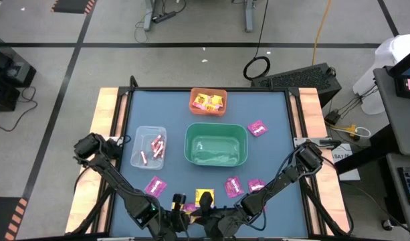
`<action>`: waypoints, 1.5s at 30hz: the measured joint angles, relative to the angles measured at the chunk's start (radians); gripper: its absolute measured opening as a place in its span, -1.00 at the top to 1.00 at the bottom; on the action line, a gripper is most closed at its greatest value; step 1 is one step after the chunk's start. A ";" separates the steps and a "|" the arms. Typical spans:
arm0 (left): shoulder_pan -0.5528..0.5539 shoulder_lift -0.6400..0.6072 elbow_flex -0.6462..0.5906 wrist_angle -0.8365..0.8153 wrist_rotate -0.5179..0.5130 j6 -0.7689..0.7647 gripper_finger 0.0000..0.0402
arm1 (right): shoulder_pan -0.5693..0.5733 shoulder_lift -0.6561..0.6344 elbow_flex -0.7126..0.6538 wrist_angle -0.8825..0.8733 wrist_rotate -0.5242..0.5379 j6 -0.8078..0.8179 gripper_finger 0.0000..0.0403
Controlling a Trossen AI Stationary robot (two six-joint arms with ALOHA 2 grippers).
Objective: Sort candy
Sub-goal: Put the yellow candy into the orange bin
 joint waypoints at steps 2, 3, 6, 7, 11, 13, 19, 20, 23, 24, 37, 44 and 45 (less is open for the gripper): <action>-0.001 0.000 0.000 0.000 -0.025 0.000 0.92 | 0.000 0.000 0.000 -0.003 0.003 0.004 0.51; -0.002 0.000 0.000 0.000 -0.036 0.000 0.92 | 0.000 0.000 0.000 -0.003 0.003 0.008 0.55; -0.002 0.000 0.000 0.000 -0.055 0.000 0.87 | 0.000 0.000 0.000 -0.004 0.003 0.023 0.67; -0.002 0.000 0.000 0.000 -0.057 0.000 0.84 | 0.000 0.000 0.000 -0.004 0.003 0.025 0.71; -0.004 0.000 0.000 0.005 -0.087 -0.010 0.69 | 0.000 0.000 0.000 -0.007 0.004 0.025 0.82; -0.006 0.000 0.000 0.008 -0.104 -0.045 0.59 | 0.000 0.000 0.000 -0.006 0.011 0.026 0.85; -0.016 -0.024 0.000 0.023 -0.107 -0.064 0.16 | -0.001 0.000 0.001 0.001 0.014 0.039 0.89; -0.021 -0.032 0.000 0.025 -0.121 -0.063 0.09 | -0.001 0.000 0.001 0.000 0.008 0.045 0.89; -0.036 -0.065 0.015 0.030 -0.182 -0.064 -0.07 | 0.005 -0.002 0.001 -0.012 0.003 0.058 0.89; -0.043 -0.077 0.015 0.028 -0.211 -0.061 -0.10 | 0.007 -0.009 0.001 -0.017 0.002 0.065 0.89; -0.092 -0.138 -0.030 -0.142 -0.761 0.130 -0.14 | 0.027 -0.336 0.001 -0.452 0.010 0.274 0.89; -0.018 -0.138 -0.053 -0.286 -0.861 -0.056 -0.14 | 0.018 -0.453 0.001 -0.822 0.115 0.128 0.89; -0.006 -0.139 -0.053 -0.344 -0.874 -0.107 -0.14 | 0.014 -0.462 0.001 -0.866 0.129 0.091 0.89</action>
